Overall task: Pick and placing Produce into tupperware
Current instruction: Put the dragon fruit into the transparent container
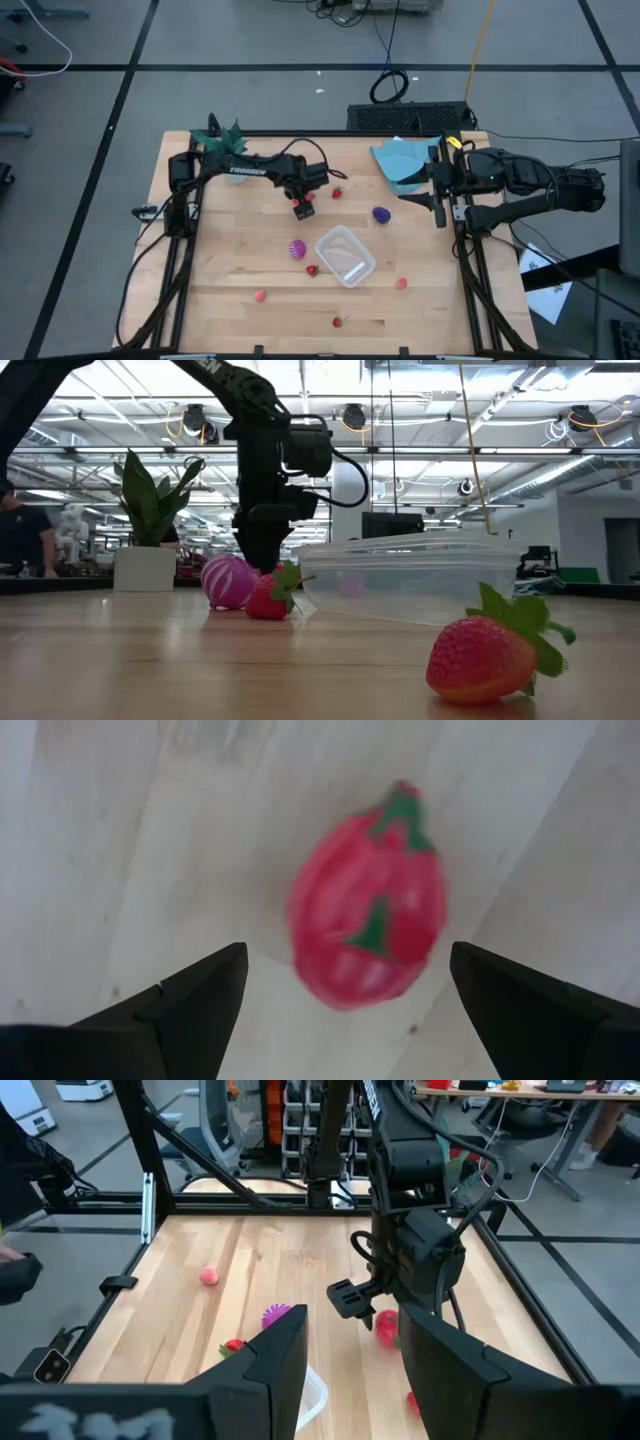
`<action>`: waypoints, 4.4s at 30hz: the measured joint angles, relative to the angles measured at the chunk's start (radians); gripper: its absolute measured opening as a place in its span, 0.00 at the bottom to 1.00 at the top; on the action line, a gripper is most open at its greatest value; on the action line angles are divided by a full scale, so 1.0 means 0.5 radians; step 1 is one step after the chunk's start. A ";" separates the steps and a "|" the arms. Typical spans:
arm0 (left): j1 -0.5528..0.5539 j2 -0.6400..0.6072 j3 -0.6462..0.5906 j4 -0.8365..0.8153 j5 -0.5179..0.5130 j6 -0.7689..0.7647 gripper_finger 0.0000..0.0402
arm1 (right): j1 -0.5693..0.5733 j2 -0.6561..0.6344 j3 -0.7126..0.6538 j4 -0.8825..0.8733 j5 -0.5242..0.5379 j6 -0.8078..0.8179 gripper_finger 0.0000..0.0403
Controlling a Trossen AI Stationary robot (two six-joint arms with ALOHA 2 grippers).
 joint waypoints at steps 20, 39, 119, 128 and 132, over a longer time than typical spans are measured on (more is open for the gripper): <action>0.022 0.000 -0.021 0.151 -0.013 0.058 0.89 | 0.000 0.000 0.000 0.044 0.000 0.046 0.37; 0.021 0.117 -0.024 0.211 -0.007 0.035 0.89 | -0.001 0.001 0.000 0.035 -0.001 0.052 0.37; -0.559 -0.408 0.085 0.485 0.097 -0.313 0.58 | -0.001 0.007 0.000 0.102 -0.001 0.037 0.37; -0.806 -0.142 0.589 0.267 0.024 -0.238 0.58 | -0.001 0.031 -0.001 0.120 -0.001 0.049 0.37; -0.812 0.020 0.856 -0.062 -0.035 -0.262 0.58 | -0.001 0.022 -0.001 0.122 0.000 0.029 0.37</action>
